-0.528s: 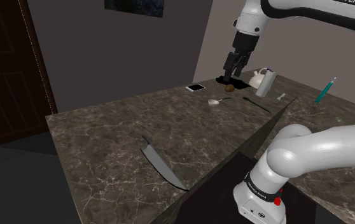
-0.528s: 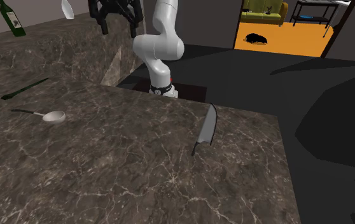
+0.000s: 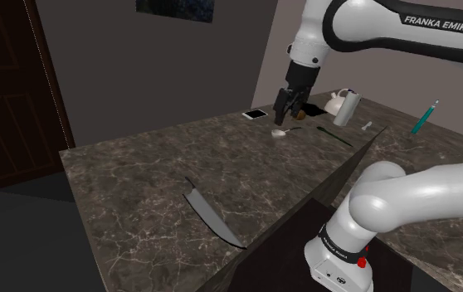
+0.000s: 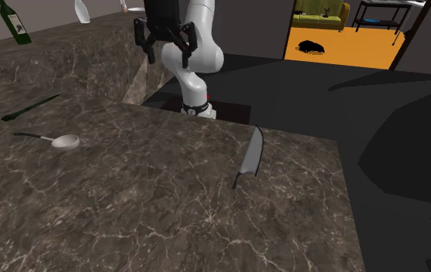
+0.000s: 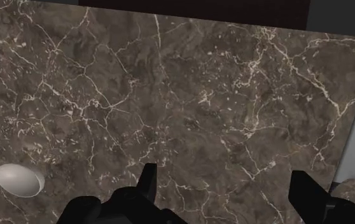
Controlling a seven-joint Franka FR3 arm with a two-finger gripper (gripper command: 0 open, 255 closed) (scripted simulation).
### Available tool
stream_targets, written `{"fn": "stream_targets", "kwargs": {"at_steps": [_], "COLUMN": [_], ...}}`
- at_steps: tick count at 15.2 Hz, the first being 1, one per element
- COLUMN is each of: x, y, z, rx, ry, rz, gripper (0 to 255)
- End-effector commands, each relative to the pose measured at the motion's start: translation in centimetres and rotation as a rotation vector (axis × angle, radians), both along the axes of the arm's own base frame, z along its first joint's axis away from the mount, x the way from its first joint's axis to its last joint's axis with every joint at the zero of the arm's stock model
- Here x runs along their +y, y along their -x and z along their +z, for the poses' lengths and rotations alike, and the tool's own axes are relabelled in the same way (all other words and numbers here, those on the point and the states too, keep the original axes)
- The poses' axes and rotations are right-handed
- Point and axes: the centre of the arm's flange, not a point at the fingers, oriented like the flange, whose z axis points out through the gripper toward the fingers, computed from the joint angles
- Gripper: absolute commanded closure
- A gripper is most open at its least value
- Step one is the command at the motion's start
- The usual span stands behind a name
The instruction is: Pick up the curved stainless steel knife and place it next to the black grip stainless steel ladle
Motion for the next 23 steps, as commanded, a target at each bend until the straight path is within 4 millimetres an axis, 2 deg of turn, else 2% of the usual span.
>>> {"fn": "stream_targets", "kwargs": {"at_steps": [1,23], "x": [2.3,24.6], "y": [-0.3,-2.9], "z": [-1.7,-19.4], "rx": [-0.001,0.000], "ry": [-0.004,-0.039], "rz": [-0.006,-0.049], "gripper": [0,0]}}
